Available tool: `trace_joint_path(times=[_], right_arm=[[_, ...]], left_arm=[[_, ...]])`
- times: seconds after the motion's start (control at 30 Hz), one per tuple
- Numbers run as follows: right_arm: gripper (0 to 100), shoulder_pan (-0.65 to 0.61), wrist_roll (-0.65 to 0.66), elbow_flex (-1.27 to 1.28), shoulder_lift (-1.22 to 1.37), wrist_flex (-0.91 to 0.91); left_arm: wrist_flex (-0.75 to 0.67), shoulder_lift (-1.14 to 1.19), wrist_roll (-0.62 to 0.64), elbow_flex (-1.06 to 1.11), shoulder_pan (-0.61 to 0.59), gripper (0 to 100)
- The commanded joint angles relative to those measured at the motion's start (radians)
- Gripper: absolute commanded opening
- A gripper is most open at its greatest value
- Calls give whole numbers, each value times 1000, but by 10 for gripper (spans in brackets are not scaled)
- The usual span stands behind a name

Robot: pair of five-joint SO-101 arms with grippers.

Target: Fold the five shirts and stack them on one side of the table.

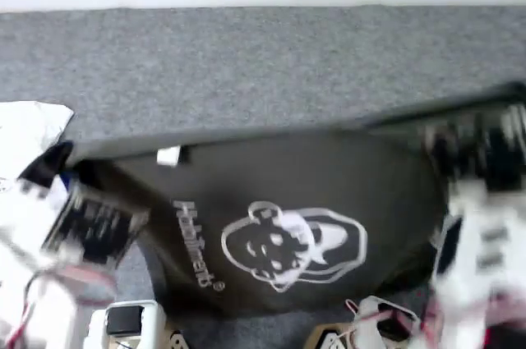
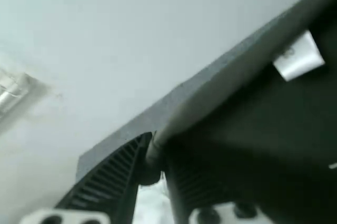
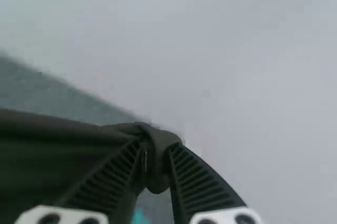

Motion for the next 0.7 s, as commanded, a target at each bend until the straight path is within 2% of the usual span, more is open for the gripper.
trace_joint_path(times=[0.0, 0.1, 0.4, 0.53, 0.67], right_arm=[[15, -102, -11, 103, 79, -44], [15, -148, -14, 236, 117, -117], [16, -243, -66, 594, 242, -487], [16, -245, -66, 606, 346, -611], [16, -248, -68, 543, 461, -690]], left_arm=[[-203, -3, -5, 206, -5, 5], [-354, -3, -5, 366, 3, 5], [-743, 6, -5, 777, 163, 5], [-861, 121, -5, 816, 163, 5], [-964, 319, -5, 740, 163, 5]])
